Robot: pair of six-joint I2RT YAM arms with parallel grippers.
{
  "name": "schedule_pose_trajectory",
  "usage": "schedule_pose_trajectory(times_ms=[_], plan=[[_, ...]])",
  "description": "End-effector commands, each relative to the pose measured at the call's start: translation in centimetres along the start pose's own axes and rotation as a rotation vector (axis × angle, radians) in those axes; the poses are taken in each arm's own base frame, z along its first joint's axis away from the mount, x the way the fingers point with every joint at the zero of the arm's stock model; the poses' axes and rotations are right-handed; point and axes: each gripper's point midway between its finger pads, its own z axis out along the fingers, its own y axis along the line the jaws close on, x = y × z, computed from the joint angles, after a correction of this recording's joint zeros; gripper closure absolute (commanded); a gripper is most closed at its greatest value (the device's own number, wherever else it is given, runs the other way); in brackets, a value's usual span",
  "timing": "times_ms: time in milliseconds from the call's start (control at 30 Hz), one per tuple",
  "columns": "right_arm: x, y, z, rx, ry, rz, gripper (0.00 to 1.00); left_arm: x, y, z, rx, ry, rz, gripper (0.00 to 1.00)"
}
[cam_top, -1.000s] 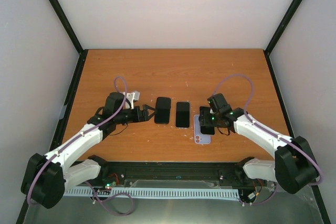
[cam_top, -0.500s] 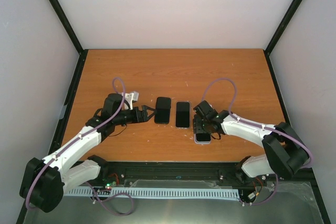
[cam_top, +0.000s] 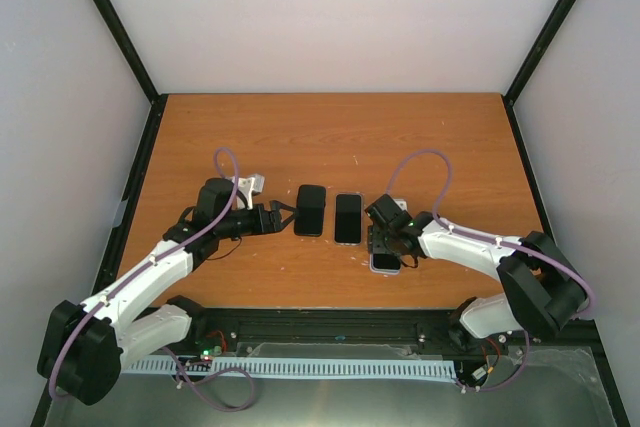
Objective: Put the phone into the phone case
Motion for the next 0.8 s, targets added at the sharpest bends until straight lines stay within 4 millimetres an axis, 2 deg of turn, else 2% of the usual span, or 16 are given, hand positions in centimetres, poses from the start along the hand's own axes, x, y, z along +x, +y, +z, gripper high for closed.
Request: schedule_pose_trajectory(times_ms=[0,200,367,433,533,633,767], plan=[[-0.8,0.5,-0.7,-0.002,-0.043,0.055,0.27,-0.1,-0.5,0.0,0.014,-0.005,0.011,0.04],[-1.4,0.3,-2.4,-0.014,-0.071,0.098,0.14,-0.1,-0.4,0.1,0.013,-0.002,0.013,0.04],[-1.6,-1.0,-2.9,0.042,-0.095,0.126,0.12,0.0,-0.4,0.3,0.017,0.006,0.01,0.04],[-1.5,-1.4,-2.6,0.06,-0.1,0.139,0.09,0.1,-0.3,0.3,0.017,0.009,0.009,0.04],[-1.5,-0.6,-1.8,-0.007,-0.099,0.145,0.01,0.1,-0.3,0.3,0.019,0.01,0.008,0.05],[-1.7,0.3,-1.0,-0.084,-0.097,0.165,0.0,0.2,-0.3,0.4,0.02,0.016,0.006,0.06],[-1.6,0.5,0.2,-0.089,-0.075,0.163,0.0,0.4,-0.2,0.5,0.02,0.021,0.001,0.07]])
